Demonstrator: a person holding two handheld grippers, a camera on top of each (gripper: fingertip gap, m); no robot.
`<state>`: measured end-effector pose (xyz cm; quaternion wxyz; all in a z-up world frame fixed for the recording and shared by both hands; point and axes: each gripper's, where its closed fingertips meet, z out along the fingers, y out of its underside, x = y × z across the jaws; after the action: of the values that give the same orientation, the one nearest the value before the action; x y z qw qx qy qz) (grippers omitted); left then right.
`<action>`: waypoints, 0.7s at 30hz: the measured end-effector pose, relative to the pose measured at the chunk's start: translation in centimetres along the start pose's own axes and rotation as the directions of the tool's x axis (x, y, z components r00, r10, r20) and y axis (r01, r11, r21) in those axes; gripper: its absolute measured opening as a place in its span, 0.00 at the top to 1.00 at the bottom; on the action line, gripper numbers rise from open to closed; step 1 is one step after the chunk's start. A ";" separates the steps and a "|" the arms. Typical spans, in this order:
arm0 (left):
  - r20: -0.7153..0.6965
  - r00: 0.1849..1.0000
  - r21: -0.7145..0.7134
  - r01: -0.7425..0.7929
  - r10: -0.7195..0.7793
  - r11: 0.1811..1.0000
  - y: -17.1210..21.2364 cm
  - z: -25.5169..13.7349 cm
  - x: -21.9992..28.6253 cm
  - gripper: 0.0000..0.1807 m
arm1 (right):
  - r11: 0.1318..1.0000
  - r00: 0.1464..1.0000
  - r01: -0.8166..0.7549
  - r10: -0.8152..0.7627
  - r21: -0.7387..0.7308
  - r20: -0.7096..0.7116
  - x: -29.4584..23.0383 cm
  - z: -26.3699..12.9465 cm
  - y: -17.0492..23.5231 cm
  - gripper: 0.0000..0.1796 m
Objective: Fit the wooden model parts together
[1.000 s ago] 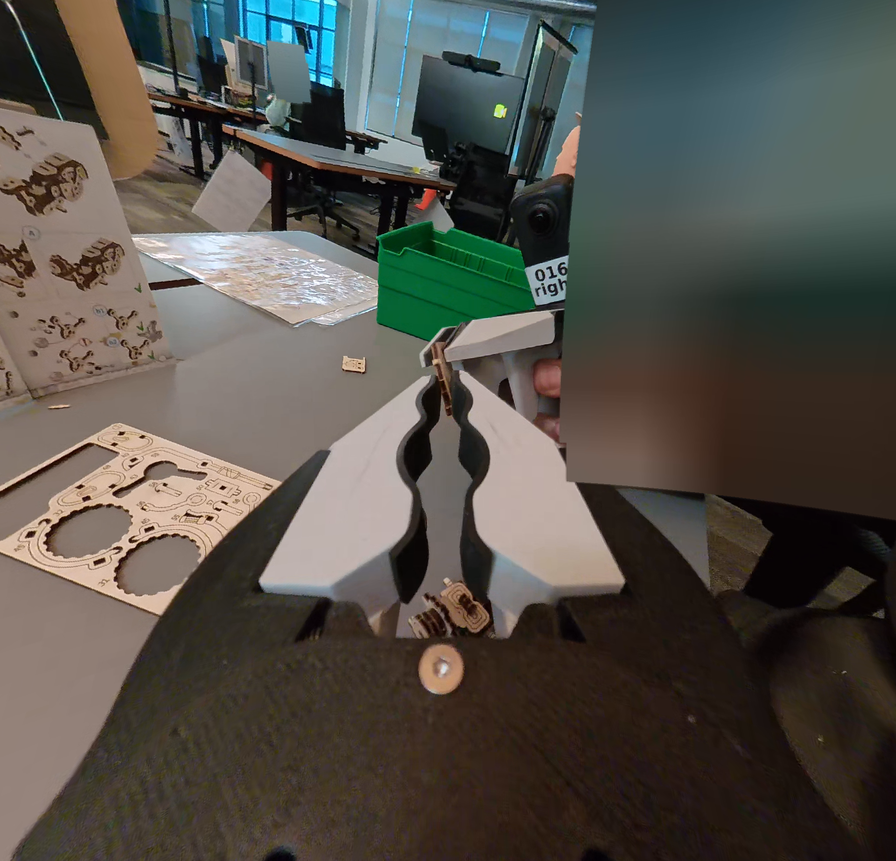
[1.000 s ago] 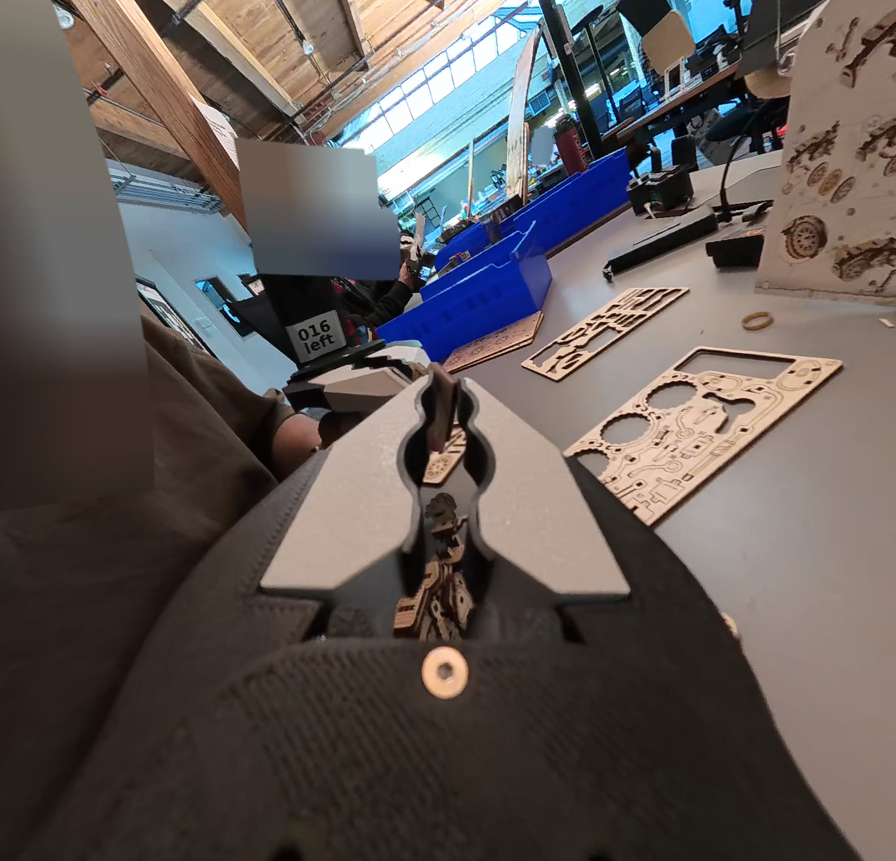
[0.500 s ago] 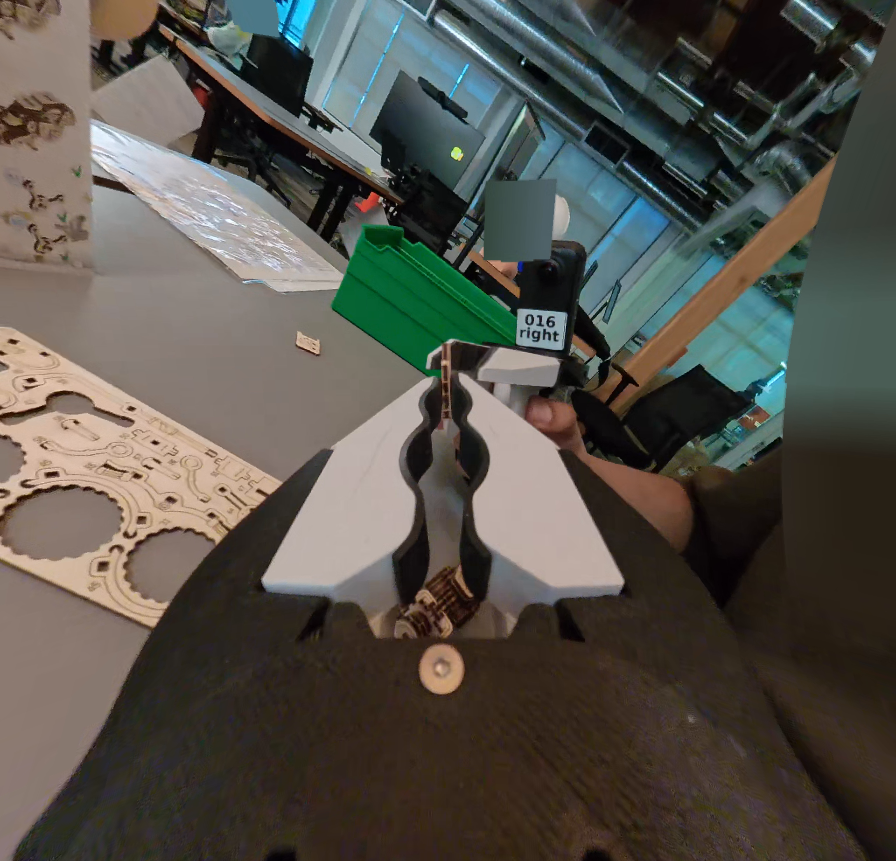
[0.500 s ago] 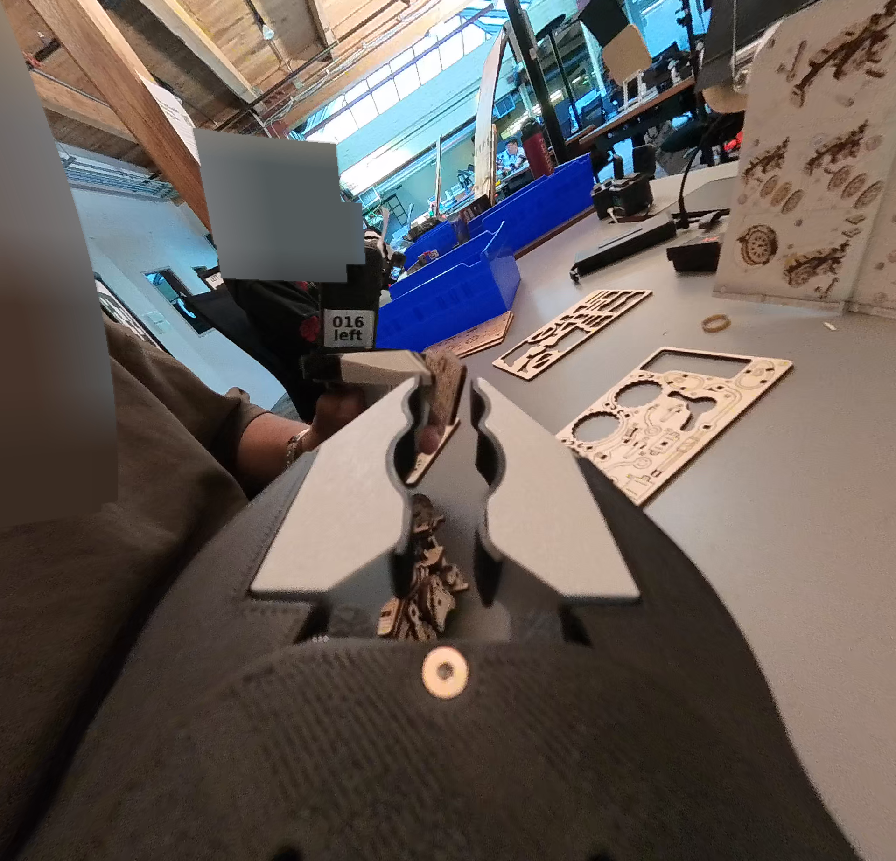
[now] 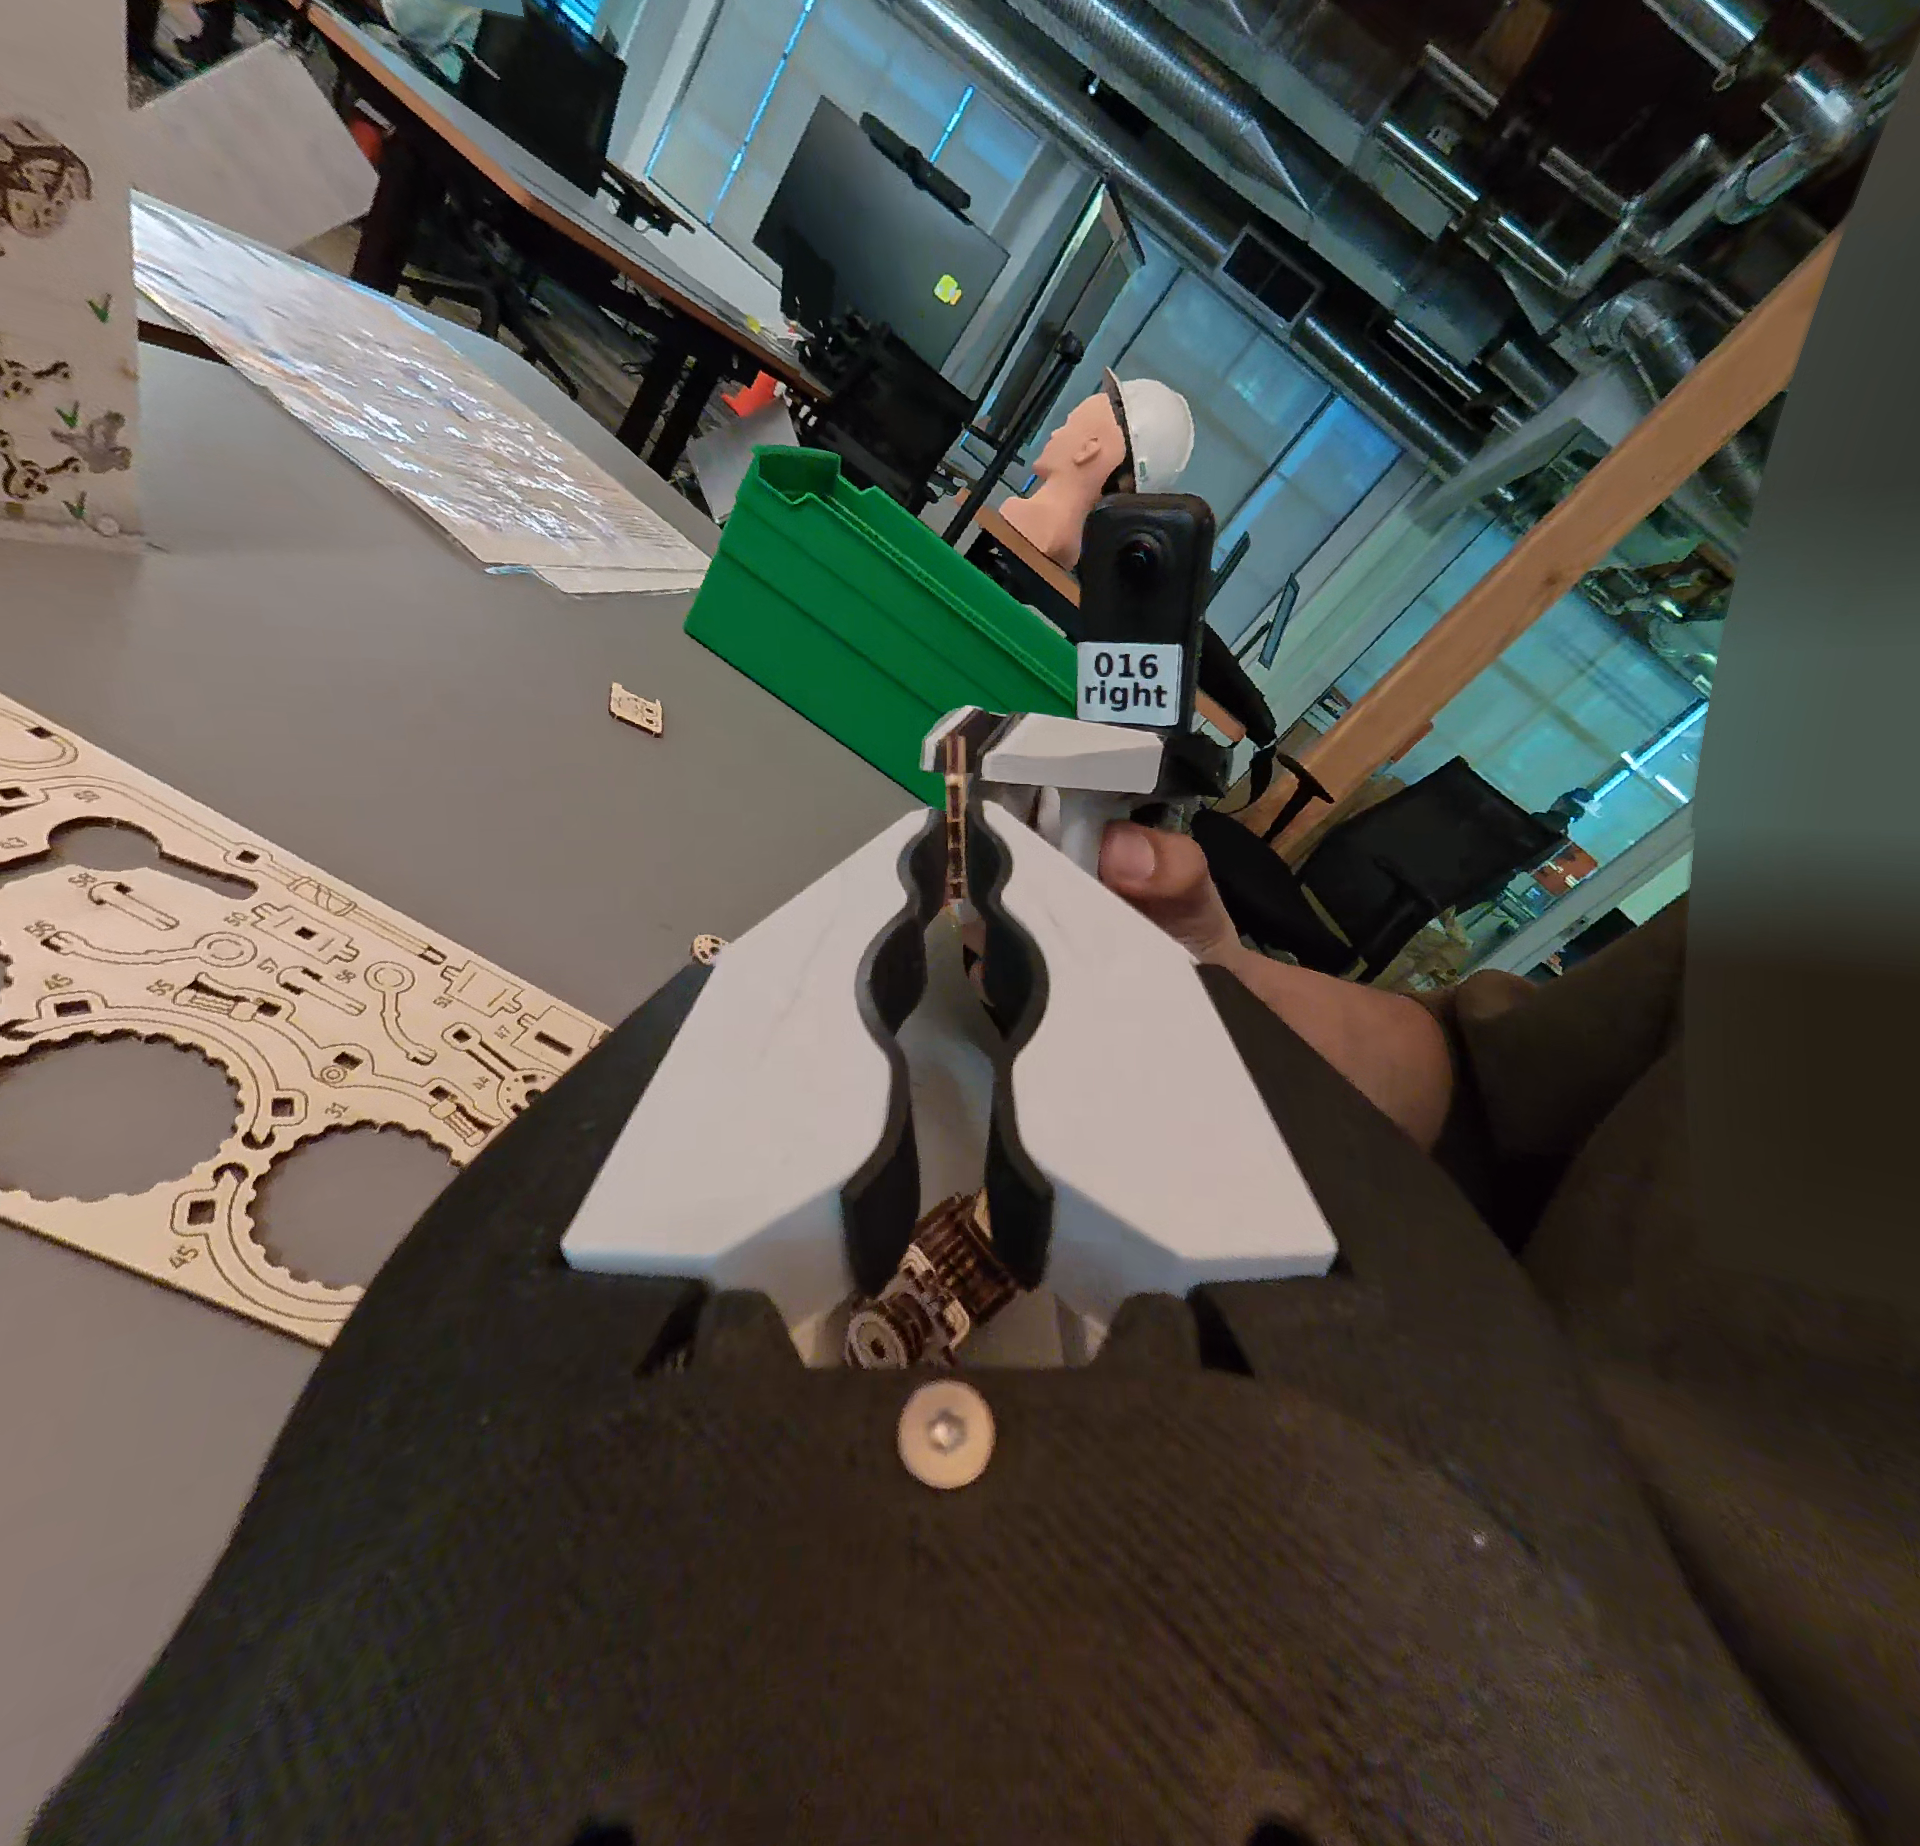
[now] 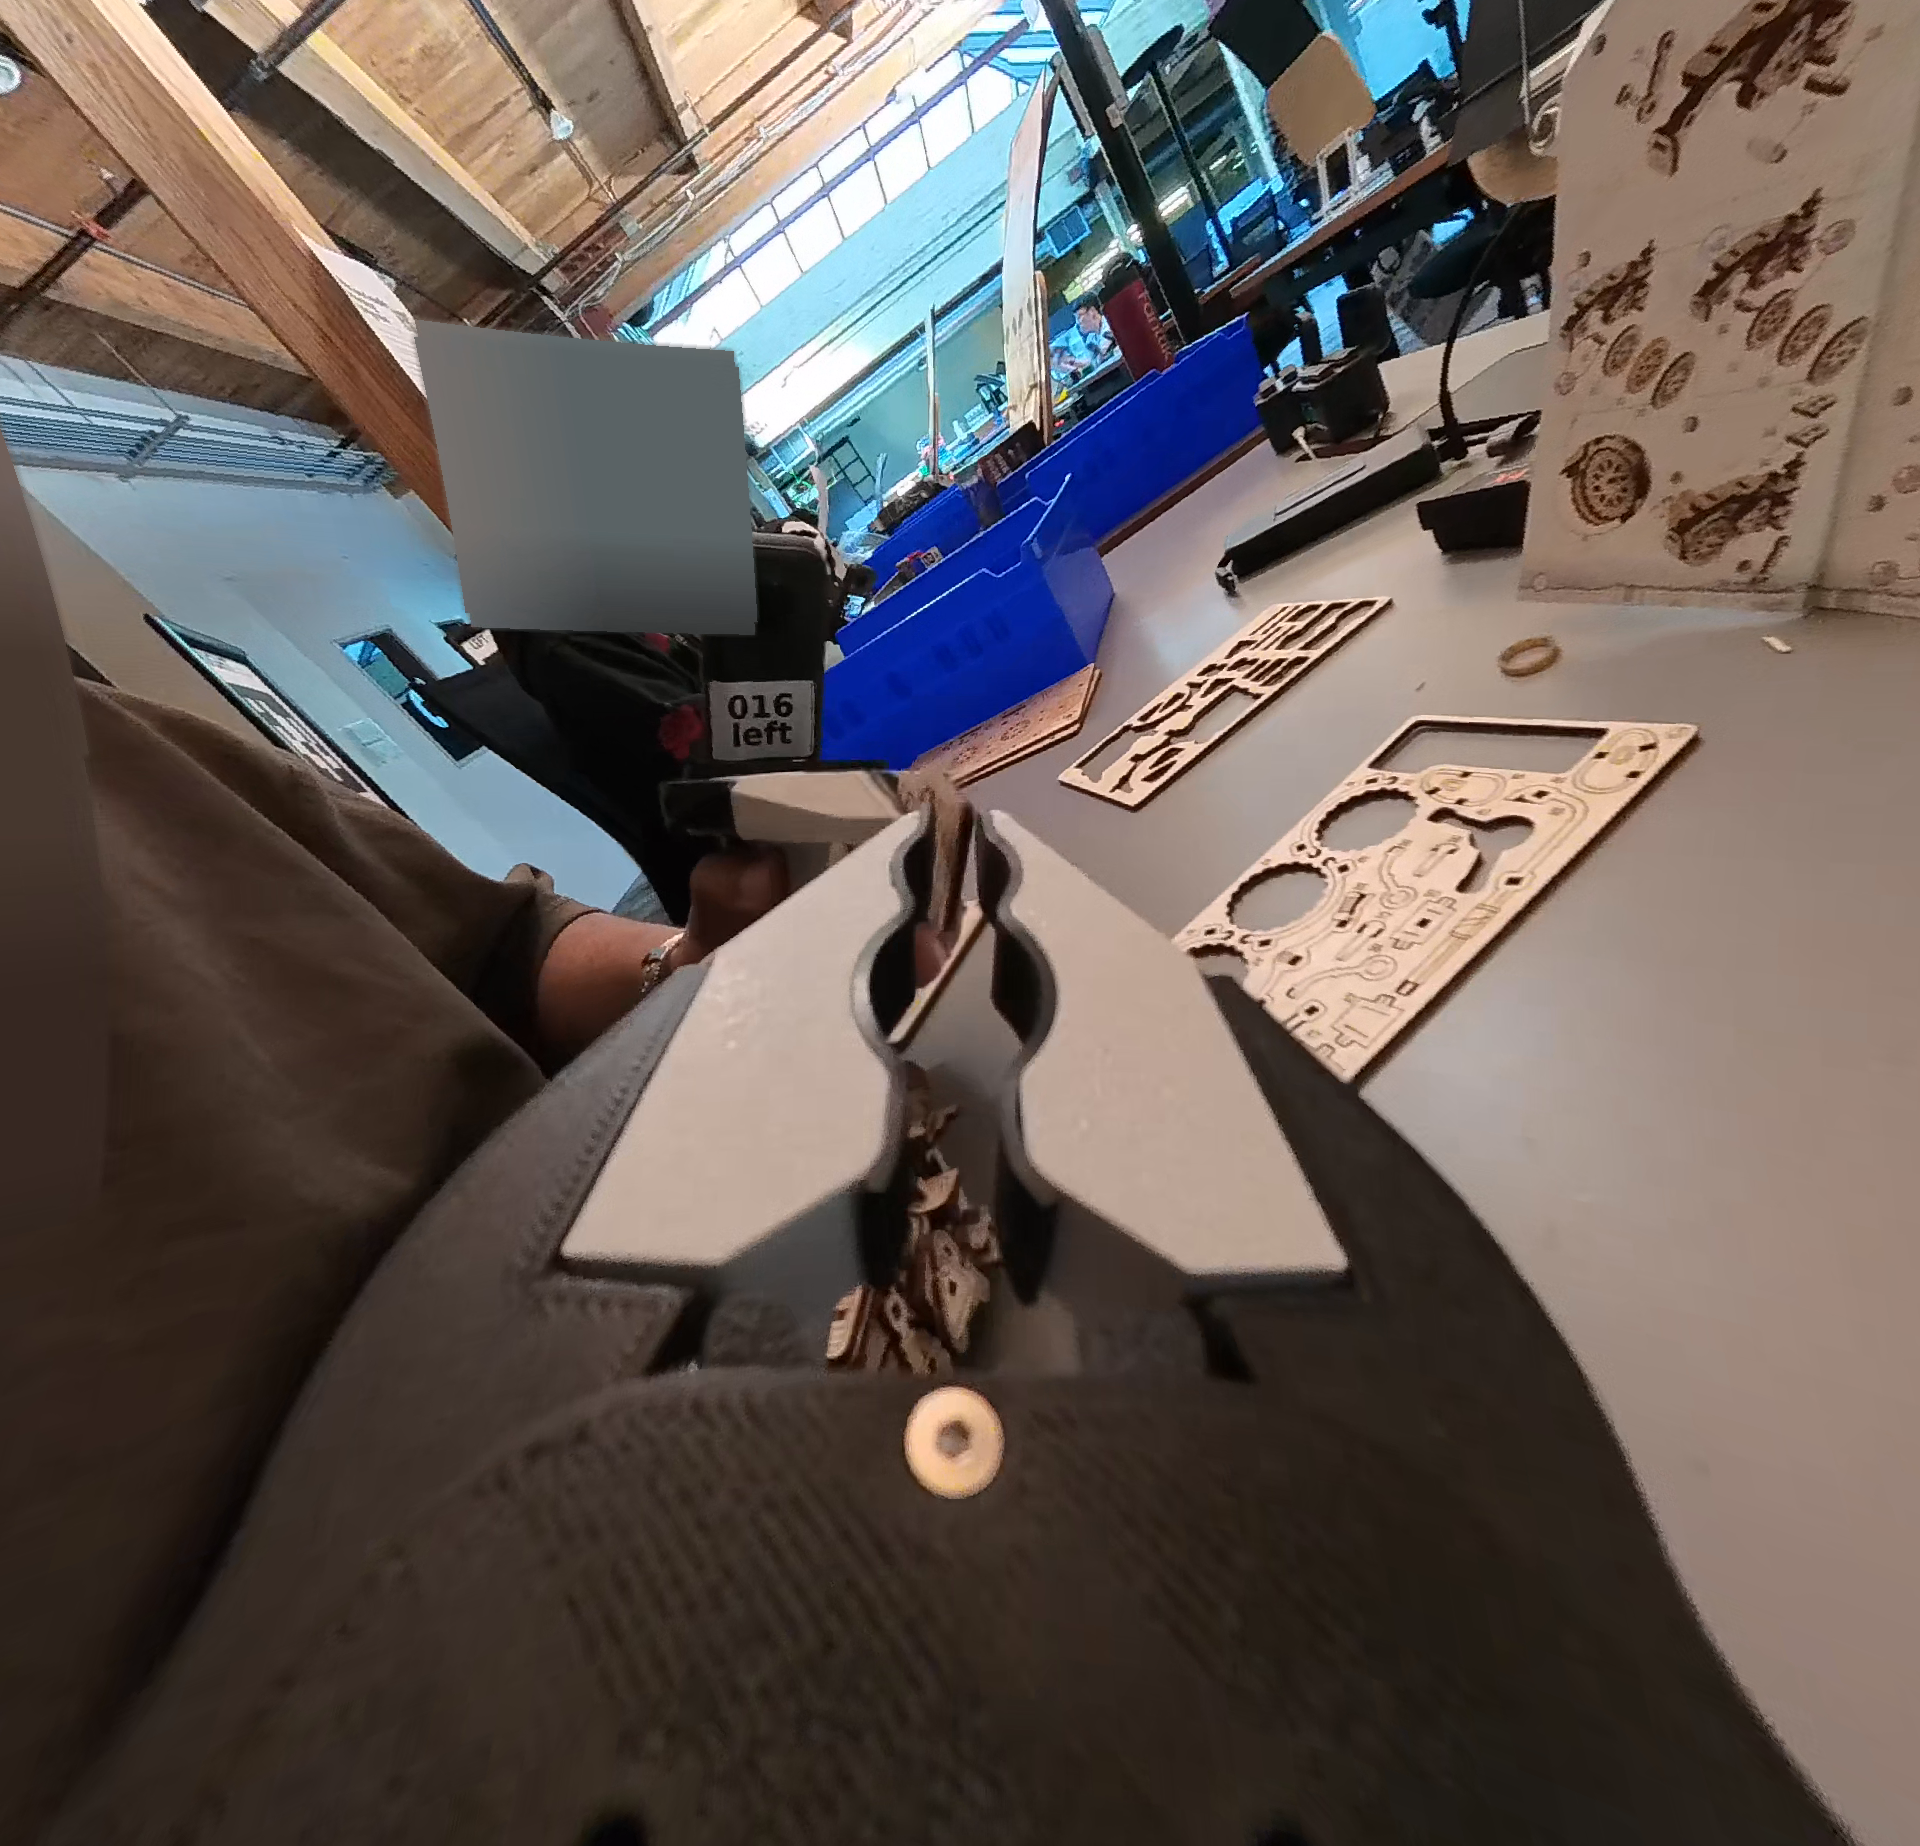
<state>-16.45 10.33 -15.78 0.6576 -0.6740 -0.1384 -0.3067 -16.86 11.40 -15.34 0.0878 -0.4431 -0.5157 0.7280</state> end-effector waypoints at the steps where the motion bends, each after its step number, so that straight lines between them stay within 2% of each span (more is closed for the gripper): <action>1: -0.003 1.000 -0.003 -0.002 0.002 1.000 0.1 0.0 0.1 1.00 | 1.000 1.000 -0.005 0.005 0.000 0.005 0.0 0.0 0.0 0.97; 21: -0.011 1.000 -0.021 -0.007 0.006 1.000 0.3 0.1 0.4 1.00 | 0.997 0.994 -0.082 0.082 -0.007 0.075 -0.3 0.0 0.2 0.98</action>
<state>-15.99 10.36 -15.78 0.6524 -0.6795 -0.1294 -0.3097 -16.58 11.09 -15.34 0.0378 -0.4364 -0.5013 0.7462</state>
